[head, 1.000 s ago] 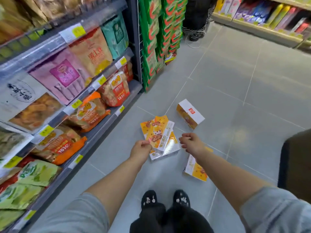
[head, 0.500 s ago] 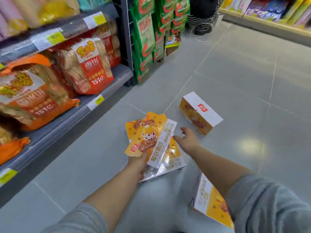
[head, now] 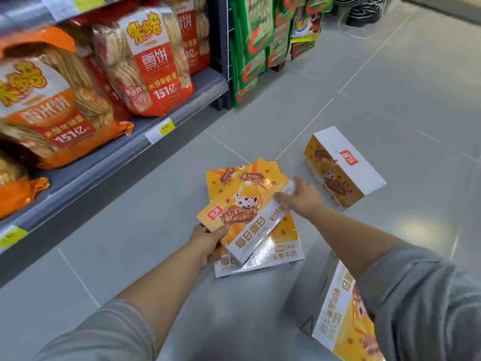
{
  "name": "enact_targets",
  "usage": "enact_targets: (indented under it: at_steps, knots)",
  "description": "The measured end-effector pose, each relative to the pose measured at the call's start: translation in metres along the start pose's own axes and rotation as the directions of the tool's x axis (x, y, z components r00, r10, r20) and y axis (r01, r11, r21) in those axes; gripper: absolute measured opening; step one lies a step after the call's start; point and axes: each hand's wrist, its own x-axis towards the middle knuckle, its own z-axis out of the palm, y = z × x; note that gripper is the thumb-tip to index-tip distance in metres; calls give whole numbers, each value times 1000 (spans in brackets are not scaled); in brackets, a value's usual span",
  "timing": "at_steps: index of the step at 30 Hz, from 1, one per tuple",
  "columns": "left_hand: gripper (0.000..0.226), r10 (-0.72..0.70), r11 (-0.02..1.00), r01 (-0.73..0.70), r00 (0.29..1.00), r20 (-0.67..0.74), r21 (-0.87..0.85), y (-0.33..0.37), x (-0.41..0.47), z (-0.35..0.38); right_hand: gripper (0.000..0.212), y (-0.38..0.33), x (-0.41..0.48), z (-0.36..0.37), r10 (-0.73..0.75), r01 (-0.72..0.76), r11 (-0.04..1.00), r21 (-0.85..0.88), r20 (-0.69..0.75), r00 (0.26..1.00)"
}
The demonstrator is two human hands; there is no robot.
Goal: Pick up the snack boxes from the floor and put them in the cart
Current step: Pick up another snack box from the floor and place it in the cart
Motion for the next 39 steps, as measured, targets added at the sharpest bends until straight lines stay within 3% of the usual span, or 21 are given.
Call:
enact_targets:
  at_steps: [2,5,7,12,20,25,29,34,37,39]
  knots:
    - [55,-25,998,27,999,41,-57,3,-2,-2,108,9,14,-2,63,-64,998,14,65,996]
    - [65,-6,987,13,999,44,-160,17,-5,-4,105,1,12,-10,77,-79,997,23,88,993]
    - [64,27,973,-24,1000,10,-231,35,-14,-7,100,-20,1,-18,63,-65,997,43,62,996]
    - [55,123,946,-147,987,-101,-289,91,-72,-35,63,-87,-27,-43,-38,30,992,123,56,998]
    - [47,14,914,-129,958,-286,-385,152,-230,-127,64,-227,-139,-76,-179,169,983,78,156,971]
    - [55,-21,846,-212,903,-428,-489,167,-347,-196,57,-334,-234,-92,-312,324,946,2,267,912]
    - [45,1,790,-335,838,-545,-513,175,-433,-240,59,-399,-305,-103,-450,459,888,42,291,844]
    - [41,-27,726,-437,753,-657,-531,166,-536,-284,38,-466,-401,-115,-601,632,774,39,359,714]
    - [46,-60,676,-486,713,-699,-554,154,-592,-308,59,-501,-457,-112,-639,687,726,35,404,654]
    - [45,-72,650,-519,685,-725,-555,146,-624,-325,61,-520,-491,-106,-648,711,702,35,446,618]
